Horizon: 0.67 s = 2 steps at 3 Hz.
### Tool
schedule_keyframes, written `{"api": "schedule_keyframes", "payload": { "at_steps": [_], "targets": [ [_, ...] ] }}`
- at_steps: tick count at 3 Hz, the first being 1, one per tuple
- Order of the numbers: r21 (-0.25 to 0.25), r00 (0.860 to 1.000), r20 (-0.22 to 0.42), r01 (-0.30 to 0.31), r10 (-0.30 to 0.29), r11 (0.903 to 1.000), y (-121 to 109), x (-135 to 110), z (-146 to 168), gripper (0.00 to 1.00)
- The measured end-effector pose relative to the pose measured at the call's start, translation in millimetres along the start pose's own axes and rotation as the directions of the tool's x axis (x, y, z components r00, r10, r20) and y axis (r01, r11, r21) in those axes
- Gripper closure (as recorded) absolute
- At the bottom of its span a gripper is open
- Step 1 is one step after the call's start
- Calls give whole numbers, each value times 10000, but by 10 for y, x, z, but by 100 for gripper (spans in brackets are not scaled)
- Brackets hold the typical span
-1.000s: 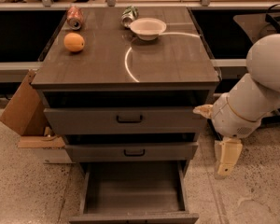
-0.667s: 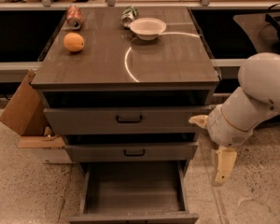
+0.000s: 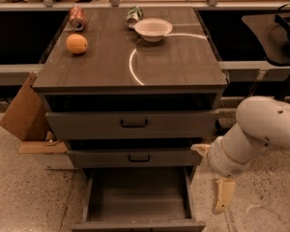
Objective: Close bottom drawer
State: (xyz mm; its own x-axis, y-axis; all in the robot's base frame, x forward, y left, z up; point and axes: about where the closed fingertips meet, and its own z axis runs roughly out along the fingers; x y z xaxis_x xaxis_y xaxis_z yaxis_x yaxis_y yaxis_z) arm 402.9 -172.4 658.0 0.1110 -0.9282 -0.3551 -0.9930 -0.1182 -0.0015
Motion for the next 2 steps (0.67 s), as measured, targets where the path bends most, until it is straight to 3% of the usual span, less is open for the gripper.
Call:
{"api": "schedule_keyframes", "payload": {
  "at_steps": [1,2],
  "targets": [
    [-186,9996,212,-207,211,9996,109,56,409,0],
    [-571,9963,820,-228,275,9981,216,36,834,0]
  ]
}}
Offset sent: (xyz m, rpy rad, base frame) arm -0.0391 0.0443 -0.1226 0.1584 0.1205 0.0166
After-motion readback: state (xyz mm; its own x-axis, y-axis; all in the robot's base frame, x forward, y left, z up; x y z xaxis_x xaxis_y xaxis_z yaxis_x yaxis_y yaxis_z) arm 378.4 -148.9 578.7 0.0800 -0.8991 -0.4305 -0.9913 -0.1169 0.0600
